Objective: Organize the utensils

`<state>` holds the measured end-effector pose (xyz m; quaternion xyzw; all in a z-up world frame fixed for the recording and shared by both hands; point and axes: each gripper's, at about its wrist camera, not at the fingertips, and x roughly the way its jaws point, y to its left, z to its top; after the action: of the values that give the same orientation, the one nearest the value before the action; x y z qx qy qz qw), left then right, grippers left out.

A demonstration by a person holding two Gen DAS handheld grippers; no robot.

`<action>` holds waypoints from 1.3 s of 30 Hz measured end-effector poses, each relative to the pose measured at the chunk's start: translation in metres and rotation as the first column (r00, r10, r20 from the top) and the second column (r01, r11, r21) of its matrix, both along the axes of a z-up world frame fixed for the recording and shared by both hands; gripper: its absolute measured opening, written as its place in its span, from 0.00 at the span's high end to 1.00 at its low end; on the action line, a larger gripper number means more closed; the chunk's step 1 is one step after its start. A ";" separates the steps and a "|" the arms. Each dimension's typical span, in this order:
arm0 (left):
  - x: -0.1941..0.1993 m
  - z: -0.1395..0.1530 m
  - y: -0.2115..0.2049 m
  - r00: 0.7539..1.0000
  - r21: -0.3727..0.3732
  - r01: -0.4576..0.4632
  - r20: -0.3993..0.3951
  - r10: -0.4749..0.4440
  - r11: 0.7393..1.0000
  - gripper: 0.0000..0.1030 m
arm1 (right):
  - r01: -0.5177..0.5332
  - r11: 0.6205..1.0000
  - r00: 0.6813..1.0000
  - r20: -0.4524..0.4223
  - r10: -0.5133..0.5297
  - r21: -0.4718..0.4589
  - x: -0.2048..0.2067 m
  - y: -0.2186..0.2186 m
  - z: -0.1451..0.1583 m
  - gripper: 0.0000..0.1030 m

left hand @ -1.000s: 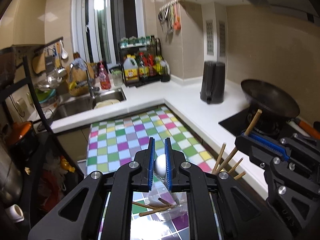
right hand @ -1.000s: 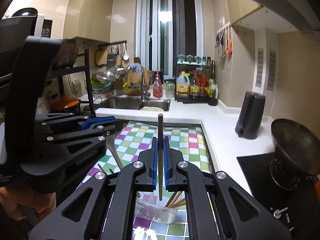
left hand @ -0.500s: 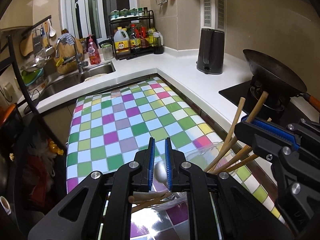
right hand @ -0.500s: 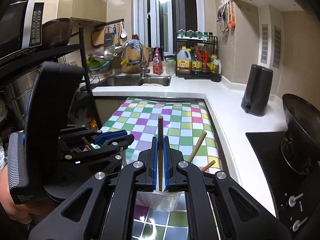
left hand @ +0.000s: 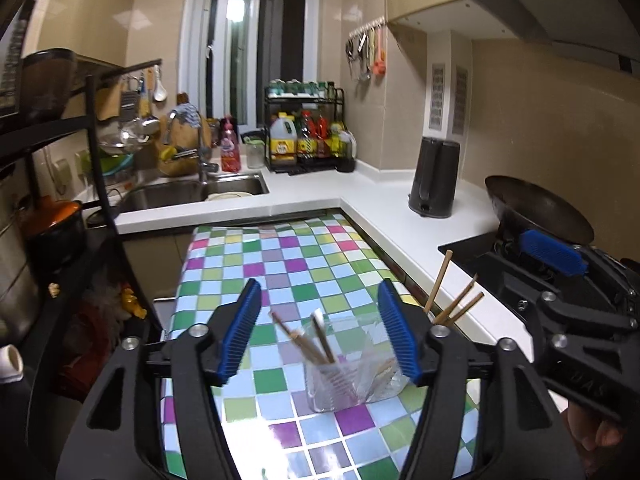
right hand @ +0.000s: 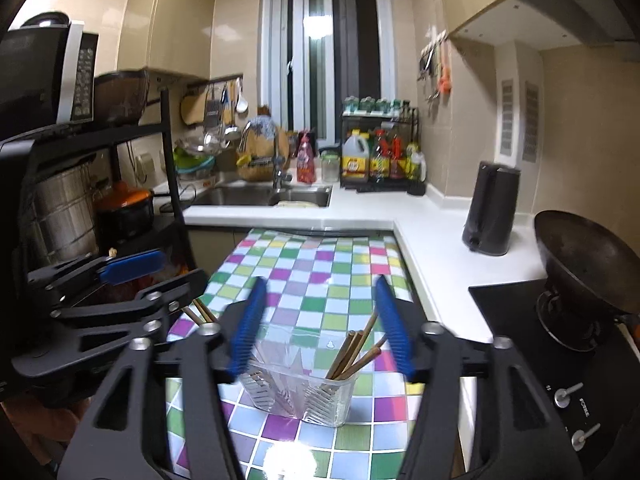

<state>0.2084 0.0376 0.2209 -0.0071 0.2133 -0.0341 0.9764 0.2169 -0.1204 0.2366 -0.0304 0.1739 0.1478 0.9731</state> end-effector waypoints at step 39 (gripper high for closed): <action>-0.080 -0.158 -0.006 0.987 -0.036 -0.138 -0.082 0.135 0.990 0.08 | 0.183 0.982 0.980 -0.070 -0.185 -0.042 -0.071 -0.059 -0.151 0.05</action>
<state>0.1282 0.0314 0.0631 -0.0435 0.2503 0.0287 0.9668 0.1455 -0.1790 0.0852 -0.0257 0.2141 0.0551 0.9749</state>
